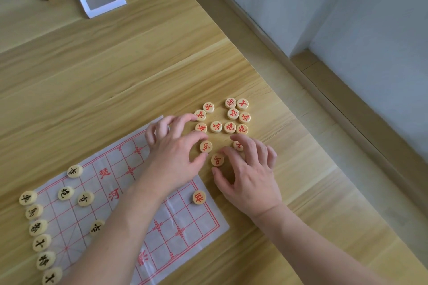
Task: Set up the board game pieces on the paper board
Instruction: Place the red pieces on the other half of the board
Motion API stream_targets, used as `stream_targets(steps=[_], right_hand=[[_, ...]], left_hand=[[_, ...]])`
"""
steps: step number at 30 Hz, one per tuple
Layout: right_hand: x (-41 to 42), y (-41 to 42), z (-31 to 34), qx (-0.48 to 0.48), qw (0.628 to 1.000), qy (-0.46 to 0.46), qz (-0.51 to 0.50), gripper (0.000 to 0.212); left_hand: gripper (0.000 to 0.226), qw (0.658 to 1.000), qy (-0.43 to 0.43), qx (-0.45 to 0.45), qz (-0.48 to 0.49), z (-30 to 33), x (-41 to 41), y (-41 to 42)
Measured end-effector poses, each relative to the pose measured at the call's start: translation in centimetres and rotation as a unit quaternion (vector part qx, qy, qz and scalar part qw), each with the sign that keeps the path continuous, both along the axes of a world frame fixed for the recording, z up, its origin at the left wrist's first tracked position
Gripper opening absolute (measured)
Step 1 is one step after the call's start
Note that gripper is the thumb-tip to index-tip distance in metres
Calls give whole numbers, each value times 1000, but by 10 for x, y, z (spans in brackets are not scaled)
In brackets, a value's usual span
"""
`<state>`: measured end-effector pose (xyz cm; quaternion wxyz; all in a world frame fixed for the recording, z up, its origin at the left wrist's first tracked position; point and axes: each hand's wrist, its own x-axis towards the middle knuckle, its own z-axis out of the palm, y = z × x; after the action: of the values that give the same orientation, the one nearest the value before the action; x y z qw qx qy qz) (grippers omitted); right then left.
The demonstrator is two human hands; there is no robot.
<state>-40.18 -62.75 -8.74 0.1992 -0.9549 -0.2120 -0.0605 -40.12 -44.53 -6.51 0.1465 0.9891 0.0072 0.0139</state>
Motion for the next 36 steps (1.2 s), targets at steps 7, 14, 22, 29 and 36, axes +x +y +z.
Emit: stream_targets(steps=[7, 14, 22, 29, 36], right_hand=[[0, -2, -2, 24, 1000, -3, -11, 29], [2, 20, 11, 84, 994, -7, -63, 28], [0, 68, 17, 85, 994, -8, -63, 28], [-6, 75, 12, 74, 995, 0, -64, 28], [-11, 71, 14, 61, 996, 7, -70, 29]], left_hand=[[20, 1000, -16, -1, -8, 1, 1, 2], [22, 993, -50, -10, 111, 20, 2, 54], [20, 994, -15, 16, 109, 11, 8, 81], [22, 998, 5, 27, 56, 9, 7, 88], [24, 998, 9, 31, 52, 9, 4, 89]])
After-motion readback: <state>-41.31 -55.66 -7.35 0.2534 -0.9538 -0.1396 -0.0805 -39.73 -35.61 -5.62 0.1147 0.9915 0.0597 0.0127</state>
